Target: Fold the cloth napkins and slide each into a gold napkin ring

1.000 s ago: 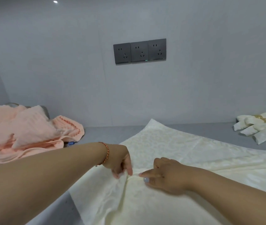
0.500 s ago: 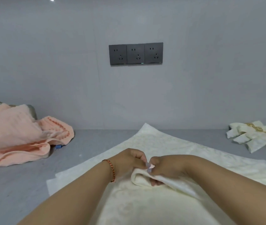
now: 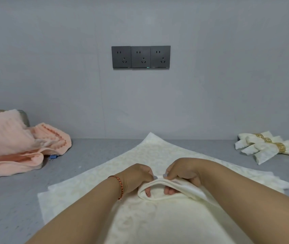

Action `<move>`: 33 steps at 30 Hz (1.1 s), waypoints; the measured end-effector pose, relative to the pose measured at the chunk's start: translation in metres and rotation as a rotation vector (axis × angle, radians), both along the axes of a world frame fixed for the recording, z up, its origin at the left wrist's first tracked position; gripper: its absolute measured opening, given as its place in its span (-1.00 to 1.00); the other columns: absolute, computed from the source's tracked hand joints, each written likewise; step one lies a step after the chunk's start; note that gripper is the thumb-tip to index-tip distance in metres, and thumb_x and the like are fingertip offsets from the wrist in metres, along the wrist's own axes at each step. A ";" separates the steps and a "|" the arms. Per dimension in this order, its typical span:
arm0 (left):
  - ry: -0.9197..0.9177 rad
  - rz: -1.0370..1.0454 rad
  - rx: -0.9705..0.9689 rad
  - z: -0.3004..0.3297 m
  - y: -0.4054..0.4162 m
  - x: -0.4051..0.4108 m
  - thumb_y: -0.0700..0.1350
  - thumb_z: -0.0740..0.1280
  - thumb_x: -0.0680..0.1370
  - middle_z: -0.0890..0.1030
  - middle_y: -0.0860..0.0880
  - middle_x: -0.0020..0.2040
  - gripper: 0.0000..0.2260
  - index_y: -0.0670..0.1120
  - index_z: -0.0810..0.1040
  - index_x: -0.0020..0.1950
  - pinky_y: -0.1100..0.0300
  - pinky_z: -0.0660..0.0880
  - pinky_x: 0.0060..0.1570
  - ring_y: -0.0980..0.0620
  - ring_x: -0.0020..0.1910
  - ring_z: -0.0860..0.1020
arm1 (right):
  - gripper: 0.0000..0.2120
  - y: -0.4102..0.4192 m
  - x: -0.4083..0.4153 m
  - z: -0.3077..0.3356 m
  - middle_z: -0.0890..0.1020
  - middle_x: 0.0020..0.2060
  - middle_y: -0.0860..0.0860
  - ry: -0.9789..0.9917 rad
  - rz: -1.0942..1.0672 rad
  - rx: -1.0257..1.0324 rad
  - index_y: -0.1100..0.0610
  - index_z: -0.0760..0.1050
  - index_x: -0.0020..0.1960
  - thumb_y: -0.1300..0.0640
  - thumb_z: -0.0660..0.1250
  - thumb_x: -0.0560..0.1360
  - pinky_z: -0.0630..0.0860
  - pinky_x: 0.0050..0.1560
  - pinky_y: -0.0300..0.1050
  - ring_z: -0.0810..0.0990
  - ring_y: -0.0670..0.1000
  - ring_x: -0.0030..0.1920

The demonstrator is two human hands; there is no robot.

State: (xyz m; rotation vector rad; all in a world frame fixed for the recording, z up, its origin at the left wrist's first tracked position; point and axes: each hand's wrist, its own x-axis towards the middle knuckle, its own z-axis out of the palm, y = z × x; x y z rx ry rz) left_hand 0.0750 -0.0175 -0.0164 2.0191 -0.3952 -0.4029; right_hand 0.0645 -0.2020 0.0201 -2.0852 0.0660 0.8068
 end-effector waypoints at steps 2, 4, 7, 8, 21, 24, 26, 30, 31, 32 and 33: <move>-0.016 -0.027 0.062 0.000 -0.002 0.001 -0.12 0.35 0.51 0.56 -0.08 -0.46 -0.81 -0.05 0.48 -0.30 0.20 0.34 -0.26 0.03 -0.37 0.46 | -0.76 -0.003 0.001 0.002 0.67 -0.08 0.13 -0.067 0.007 -0.216 0.26 0.53 0.11 0.10 0.25 0.59 0.53 0.02 -0.06 0.62 0.04 -0.18; -0.049 -0.057 0.179 0.000 -0.007 0.002 -0.09 0.34 0.53 0.57 -0.03 -0.45 -0.82 -0.03 0.48 -0.28 0.19 0.37 -0.21 0.08 -0.37 0.47 | -0.69 -0.006 -0.001 0.004 0.63 -0.01 0.10 -0.194 0.086 -0.487 0.24 0.56 0.13 0.02 0.30 0.55 0.50 -0.01 -0.11 0.56 0.09 -0.09; -0.144 -0.088 0.411 -0.001 -0.017 0.003 0.00 0.32 0.54 0.55 0.08 -0.43 -0.84 0.00 0.47 -0.22 0.22 0.41 -0.22 0.14 -0.38 0.46 | -0.70 -0.009 -0.007 0.003 0.48 -0.24 0.02 -0.338 0.182 -0.707 0.14 0.43 -0.22 -0.06 0.27 0.54 0.34 -0.19 -0.14 0.44 0.05 -0.20; -0.165 -0.094 0.466 -0.001 -0.020 0.003 0.03 0.31 0.55 0.54 0.09 -0.43 -0.83 0.01 0.46 -0.20 0.24 0.43 -0.24 0.15 -0.39 0.46 | -0.66 -0.010 -0.009 0.001 0.44 -0.30 0.00 -0.361 0.167 -0.704 0.11 0.36 -0.30 -0.08 0.27 0.53 0.30 -0.22 -0.14 0.41 0.04 -0.23; -0.234 -0.001 0.358 -0.009 -0.022 -0.008 0.09 0.40 0.49 0.49 0.09 -0.26 -0.80 0.00 0.47 -0.16 0.24 0.43 -0.23 0.11 -0.31 0.48 | -0.61 -0.009 -0.017 -0.013 0.54 -0.17 0.02 -0.391 0.250 -0.662 0.23 0.57 0.04 -0.10 0.28 0.51 0.38 -0.10 -0.09 0.49 0.05 -0.15; -0.706 0.141 0.439 -0.007 -0.023 -0.026 -0.02 0.28 0.56 0.50 0.04 -0.12 -0.87 -0.05 0.54 -0.11 0.23 0.39 -0.08 0.07 -0.08 0.47 | -0.68 -0.008 -0.017 -0.016 0.46 -0.33 0.01 -0.430 0.250 -0.673 0.14 0.40 -0.31 -0.04 0.29 0.51 0.32 -0.24 -0.13 0.42 0.03 -0.28; -1.023 0.104 0.475 -0.009 -0.020 -0.047 0.05 0.02 0.56 0.56 0.00 -0.07 -0.62 -0.08 0.59 -0.06 0.23 0.36 -0.07 -0.01 0.01 0.51 | -0.64 -0.008 -0.018 -0.016 0.39 -0.39 -0.01 -0.447 0.242 -0.666 0.11 0.30 -0.38 -0.01 0.30 0.51 0.27 -0.31 -0.15 0.36 0.00 -0.35; -0.835 -0.085 0.716 -0.028 -0.016 -0.079 0.10 -0.14 0.62 0.31 0.05 0.49 -0.51 0.01 0.32 0.46 0.25 0.17 0.42 0.10 0.51 0.17 | -0.67 -0.009 -0.020 -0.016 0.40 -0.37 -0.01 -0.439 0.252 -0.664 0.11 0.32 -0.36 0.03 0.30 0.51 0.31 -0.23 -0.13 0.41 0.05 -0.24; -0.820 -0.100 0.747 -0.028 -0.016 -0.081 0.07 -0.08 0.66 0.19 0.06 0.55 -0.55 0.02 0.20 0.53 0.26 0.05 0.48 0.12 0.54 0.09 | -0.68 -0.009 -0.020 -0.015 0.41 -0.36 -0.01 -0.434 0.262 -0.671 0.11 0.33 -0.35 0.02 0.30 0.51 0.32 -0.20 -0.12 0.42 0.05 -0.21; -0.821 -0.115 0.774 -0.029 -0.017 -0.081 0.07 -0.06 0.67 0.11 0.06 0.58 -0.55 0.02 0.12 0.56 0.27 -0.03 0.50 0.13 0.55 0.05 | -0.68 -0.008 -0.021 -0.015 0.41 -0.35 -0.02 -0.436 0.274 -0.680 0.11 0.34 -0.35 0.03 0.29 0.52 0.32 -0.20 -0.13 0.43 0.06 -0.20; -0.819 -0.132 0.797 -0.027 -0.018 -0.081 0.10 -0.09 0.66 0.08 0.05 0.58 -0.52 0.02 0.08 0.57 0.28 -0.09 0.49 0.13 0.55 0.04 | -0.68 -0.007 -0.022 -0.014 0.40 -0.36 -0.02 -0.443 0.285 -0.689 0.11 0.33 -0.35 0.04 0.29 0.52 0.31 -0.23 -0.14 0.43 0.05 -0.21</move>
